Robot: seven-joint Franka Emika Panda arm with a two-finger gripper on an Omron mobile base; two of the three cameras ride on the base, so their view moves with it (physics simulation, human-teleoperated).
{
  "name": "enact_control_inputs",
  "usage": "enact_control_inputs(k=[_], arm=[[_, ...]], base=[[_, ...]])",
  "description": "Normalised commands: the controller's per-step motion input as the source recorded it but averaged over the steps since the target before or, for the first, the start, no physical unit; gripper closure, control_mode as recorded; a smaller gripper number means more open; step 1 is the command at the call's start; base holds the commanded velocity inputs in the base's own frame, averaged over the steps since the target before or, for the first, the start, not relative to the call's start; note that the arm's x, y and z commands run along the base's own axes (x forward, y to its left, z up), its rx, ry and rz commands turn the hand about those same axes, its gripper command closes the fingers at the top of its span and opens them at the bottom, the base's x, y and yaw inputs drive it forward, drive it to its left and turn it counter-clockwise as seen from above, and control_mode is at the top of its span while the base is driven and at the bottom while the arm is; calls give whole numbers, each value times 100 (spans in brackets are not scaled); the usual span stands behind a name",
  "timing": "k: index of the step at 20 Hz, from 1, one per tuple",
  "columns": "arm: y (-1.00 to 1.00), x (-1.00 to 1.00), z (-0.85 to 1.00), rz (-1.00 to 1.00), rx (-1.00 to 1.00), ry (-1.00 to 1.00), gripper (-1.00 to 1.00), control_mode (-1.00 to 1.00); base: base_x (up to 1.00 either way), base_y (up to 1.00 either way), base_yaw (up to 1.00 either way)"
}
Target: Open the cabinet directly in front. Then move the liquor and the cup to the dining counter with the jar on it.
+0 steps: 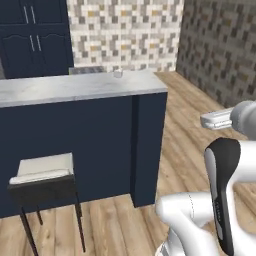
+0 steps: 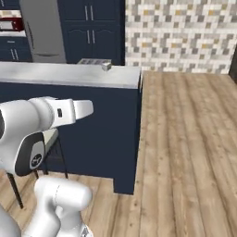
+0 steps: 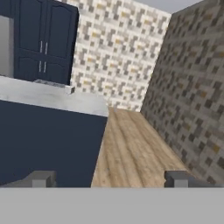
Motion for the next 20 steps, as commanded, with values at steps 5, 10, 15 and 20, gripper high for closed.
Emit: enact_control_inputs(k=[5,10,15,20], arm=[[0,0,0,0,0,0,-100,100],[0,0,0,0,0,0,-100,100],[0,0,0,0,0,0,-100,100],[0,0,0,0,0,0,-100,100]], base=[[72,-100,0],[95,-100,0],[100,-100,0],[100,-94,0]])
